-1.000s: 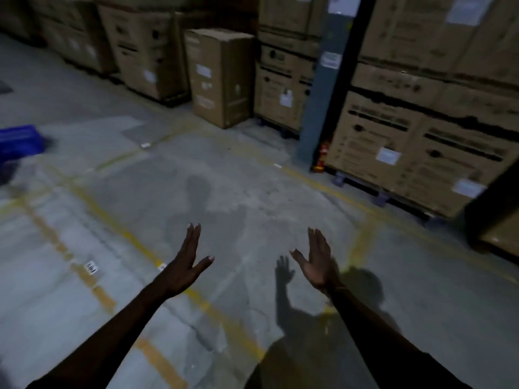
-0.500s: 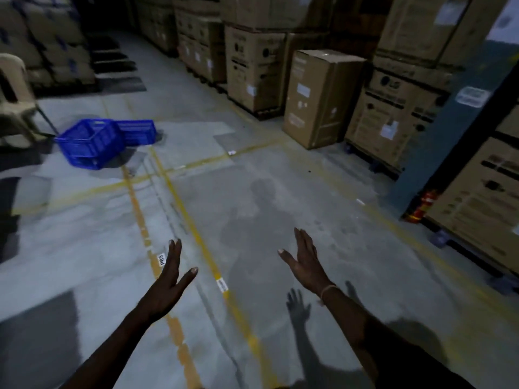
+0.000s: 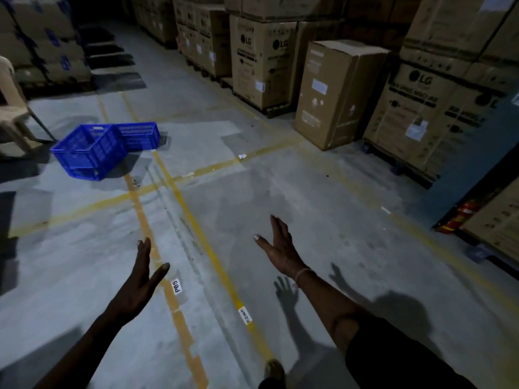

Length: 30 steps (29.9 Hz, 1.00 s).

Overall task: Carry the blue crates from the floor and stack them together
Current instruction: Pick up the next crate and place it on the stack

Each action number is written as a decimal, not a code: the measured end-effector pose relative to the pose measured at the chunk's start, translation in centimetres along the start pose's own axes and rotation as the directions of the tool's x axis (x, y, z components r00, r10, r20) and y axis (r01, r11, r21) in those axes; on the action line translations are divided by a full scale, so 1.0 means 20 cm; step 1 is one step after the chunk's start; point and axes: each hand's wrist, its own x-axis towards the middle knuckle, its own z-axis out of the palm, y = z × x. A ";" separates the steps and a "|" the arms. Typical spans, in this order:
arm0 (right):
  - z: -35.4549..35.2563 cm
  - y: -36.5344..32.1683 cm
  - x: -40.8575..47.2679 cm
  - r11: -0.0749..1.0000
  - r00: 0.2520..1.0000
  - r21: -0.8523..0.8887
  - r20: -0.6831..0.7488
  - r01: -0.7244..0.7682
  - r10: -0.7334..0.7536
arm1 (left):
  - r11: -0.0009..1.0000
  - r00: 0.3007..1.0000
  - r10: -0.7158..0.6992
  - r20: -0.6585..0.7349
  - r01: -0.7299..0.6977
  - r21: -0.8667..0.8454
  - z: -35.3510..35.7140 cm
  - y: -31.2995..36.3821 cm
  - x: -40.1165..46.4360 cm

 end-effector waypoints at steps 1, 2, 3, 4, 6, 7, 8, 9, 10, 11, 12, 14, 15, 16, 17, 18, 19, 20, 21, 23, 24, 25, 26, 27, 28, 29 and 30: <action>0.02 -0.02 0.11 1.000 1.000 0.003 0.014 -0.004 0.004 | 1.000 1.000 -0.007 0.001 0.007 -0.005 -0.03 -0.03 0.10; 0.05 -0.03 0.22 1.000 1.000 0.005 0.030 -0.005 0.005 | 1.000 1.000 -0.010 -0.004 0.010 -0.005 -0.06 -0.05 0.20; 0.06 -0.05 0.32 1.000 0.999 0.004 0.039 -0.001 0.001 | 1.000 1.000 -0.006 -0.010 0.006 0.001 -0.08 -0.06 0.29; 0.08 -0.06 0.46 1.000 0.999 0.005 0.044 0.005 -0.006 | 1.000 1.000 -0.006 -0.020 0.006 0.007 -0.11 -0.08 0.40; 0.10 -0.10 0.74 1.000 0.999 0.004 0.042 0.026 -0.026 | 1.000 0.999 -0.015 -0.048 0.015 0.012 -0.18 -0.11 0.63; 0.12 -0.13 0.88 0.999 0.998 -0.002 0.040 0.039 -0.039 | 1.000 0.998 -0.016 -0.064 0.017 0.008 -0.21 -0.13 0.74; 0.12 -0.14 1.00 0.999 0.998 -0.008 0.037 0.049 -0.049 | 1.000 0.997 -0.016 -0.078 0.016 0.002 -0.24 -0.13 0.84; 0.13 -0.18 1.13 0.999 0.998 -0.009 0.048 0.050 -0.049 | 0.999 0.995 -0.029 -0.092 0.028 -0.016 -0.27 -0.14 0.95; 0.13 -0.21 1.25 0.999 0.997 -0.004 0.060 0.047 -0.046 | 0.998 0.993 -0.048 -0.104 0.045 -0.036 -0.31 -0.14 1.05; 0.14 -0.26 1.38 0.999 0.996 -0.001 0.071 0.046 -0.046 | 0.997 0.992 -0.058 -0.110 0.053 -0.051 -0.35 -0.13 1.16; 0.14 -0.31 1.50 0.999 0.995 -0.001 0.083 0.048 -0.048 | 0.997 0.991 -0.065 -0.115 0.059 -0.055 -0.39 -0.12 1.26; 0.15 -0.40 1.72 0.997 0.993 -0.022 0.094 0.074 -0.072 | 0.997 0.989 -0.067 -0.131 0.059 -0.058 -0.46 -0.12 1.44; 0.16 -0.46 1.84 0.995 0.991 -0.034 0.103 0.090 -0.086 | 0.995 0.986 -0.076 -0.148 0.066 -0.071 -0.51 -0.12 1.53; 0.18 -0.51 1.95 0.994 0.989 -0.041 0.112 0.100 -0.094 | 0.993 0.982 -0.090 -0.166 0.076 -0.089 -0.55 -0.13 1.62; 0.20 -0.57 2.06 0.994 0.988 -0.041 0.124 0.101 -0.096 | 0.990 0.978 -0.109 -0.179 0.090 -0.109 -0.59 -0.14 1.69; 0.22 -0.61 2.14 0.994 0.987 -0.042 0.132 0.103 -0.097 | 0.988 0.975 -0.122 -0.185 0.101 -0.120 -0.62 -0.15 1.75; 0.27 -0.66 2.25 0.993 0.984 -0.048 0.145 0.108 -0.100 | 0.985 0.972 -0.135 -0.194 0.110 -0.135 -0.66 -0.18 1.83; 0.31 -0.71 2.35 0.992 0.982 -0.055 0.160 0.115 -0.105 | 0.982 0.967 -0.149 -0.205 0.121 -0.143 -0.71 -0.21 1.90; 0.37 -0.76 2.46 0.991 0.979 -0.061 0.175 0.120 -0.108 | 0.981 0.964 -0.158 -0.216 0.128 -0.147 -0.76 -0.25 1.97; 0.47 -0.85 2.65 0.991 0.974 -0.062 0.201 0.119 -0.104 | 0.977 0.958 -0.177 -0.227 0.144 -0.157 -0.88 -0.35 2.12; 0.55 -0.90 2.77 0.992 0.972 -0.059 0.212 0.115 -0.100 | 0.975 0.956 -0.183 -0.230 0.147 -0.165 -0.95 -0.42 2.21; 0.62 -0.94 2.87 0.993 0.972 -0.057 0.218 0.106 -0.092 | 0.973 0.954 -0.191 -0.231 0.153 -0.176 -1.03 -0.49 2.30; 0.71 -0.99 2.99 0.993 0.972 -0.054 0.217 0.105 -0.091 | 0.970 0.952 -0.200 -0.233 0.159 -0.182 -1.12 -0.55 2.40; 0.79 -1.05 3.11 0.993 0.972 -0.051 0.216 0.104 -0.091 | 0.969 0.949 -0.208 -0.238 0.167 -0.183 -1.21 -0.62 2.50; 0.86 -1.09 3.21 0.993 0.973 -0.053 0.213 0.108 -0.094 | 0.970 0.946 -0.209 -0.249 0.169 -0.175 -1.29 -0.68 2.59; 0.96 -1.15 3.33 0.993 0.972 -0.050 0.213 0.108 -0.095 | 0.972 0.944 -0.204 -0.259 0.164 -0.167 -1.40 -0.75 2.70; 1.06 -1.20 3.45 0.994 0.973 -0.047 0.212 0.099 -0.087 | 0.974 0.942 -0.201 -0.268 0.164 -0.157 -1.50 -0.82 2.80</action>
